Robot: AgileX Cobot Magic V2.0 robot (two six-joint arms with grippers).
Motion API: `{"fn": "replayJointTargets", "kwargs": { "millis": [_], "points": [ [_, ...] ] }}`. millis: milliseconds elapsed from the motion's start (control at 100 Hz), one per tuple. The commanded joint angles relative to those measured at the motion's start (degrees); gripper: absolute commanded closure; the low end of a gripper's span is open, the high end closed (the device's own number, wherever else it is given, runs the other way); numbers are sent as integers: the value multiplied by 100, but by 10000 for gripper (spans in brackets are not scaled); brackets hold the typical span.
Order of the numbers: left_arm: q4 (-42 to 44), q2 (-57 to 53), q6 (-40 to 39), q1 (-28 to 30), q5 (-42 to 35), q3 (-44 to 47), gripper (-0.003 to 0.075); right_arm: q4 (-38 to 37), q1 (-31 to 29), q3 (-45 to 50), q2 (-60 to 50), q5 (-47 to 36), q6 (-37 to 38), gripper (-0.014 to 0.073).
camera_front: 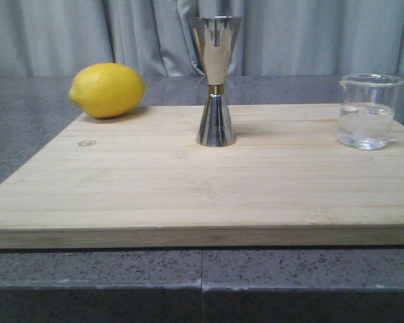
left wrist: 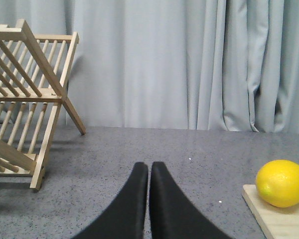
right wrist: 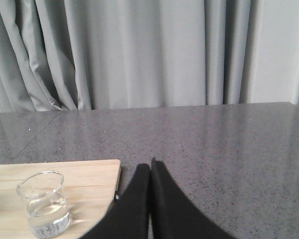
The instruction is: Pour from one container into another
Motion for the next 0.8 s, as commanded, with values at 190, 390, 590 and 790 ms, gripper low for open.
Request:
{"fn": "replayJointTargets", "kwargs": {
  "millis": [190, 390, 590, 790],
  "points": [
    [-66, 1401, -62, 12, 1251, -1686, 739, -125, 12, -1532, 1328, 686, -58, 652],
    [-121, 1900, -62, 12, 1546, -2028, 739, 59, 12, -1879, 1754, 630, -58, 652],
    [-120, 1962, -62, 12, 1567, -2028, 739, 264, 12, -1869, 1766, 601, -58, 652],
    [-120, 1962, -62, 12, 1567, -2028, 739, 253, 12, -1869, 1766, 601, -58, 652]
  ]
}}
